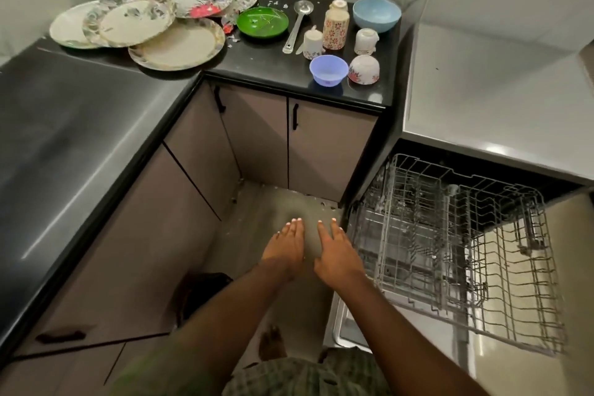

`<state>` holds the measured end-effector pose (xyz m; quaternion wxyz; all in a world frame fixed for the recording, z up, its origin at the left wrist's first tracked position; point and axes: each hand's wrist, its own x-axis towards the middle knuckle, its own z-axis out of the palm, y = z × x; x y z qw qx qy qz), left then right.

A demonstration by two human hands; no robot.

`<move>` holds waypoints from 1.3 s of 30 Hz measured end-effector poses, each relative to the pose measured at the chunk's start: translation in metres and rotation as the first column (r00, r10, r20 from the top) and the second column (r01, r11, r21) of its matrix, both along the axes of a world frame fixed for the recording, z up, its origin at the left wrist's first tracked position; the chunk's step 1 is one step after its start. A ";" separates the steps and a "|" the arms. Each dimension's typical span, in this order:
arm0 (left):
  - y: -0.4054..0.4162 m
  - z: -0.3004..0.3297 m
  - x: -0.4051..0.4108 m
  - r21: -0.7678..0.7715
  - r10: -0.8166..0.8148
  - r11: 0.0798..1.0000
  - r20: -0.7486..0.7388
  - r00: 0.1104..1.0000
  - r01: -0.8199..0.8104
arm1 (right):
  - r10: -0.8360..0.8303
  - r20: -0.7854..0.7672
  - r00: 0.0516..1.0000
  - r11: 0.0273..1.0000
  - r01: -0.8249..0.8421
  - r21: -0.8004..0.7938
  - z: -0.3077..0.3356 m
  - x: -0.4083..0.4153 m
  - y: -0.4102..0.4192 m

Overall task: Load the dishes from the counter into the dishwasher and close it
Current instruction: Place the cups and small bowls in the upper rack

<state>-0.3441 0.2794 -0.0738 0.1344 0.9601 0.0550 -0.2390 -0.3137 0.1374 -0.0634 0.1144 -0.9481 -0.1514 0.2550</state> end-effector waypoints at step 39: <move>0.107 0.091 0.435 0.087 -0.218 0.976 0.454 0.864 0.200 | -0.356 0.206 0.911 0.822 0.200 0.533 0.068 0.389 0.061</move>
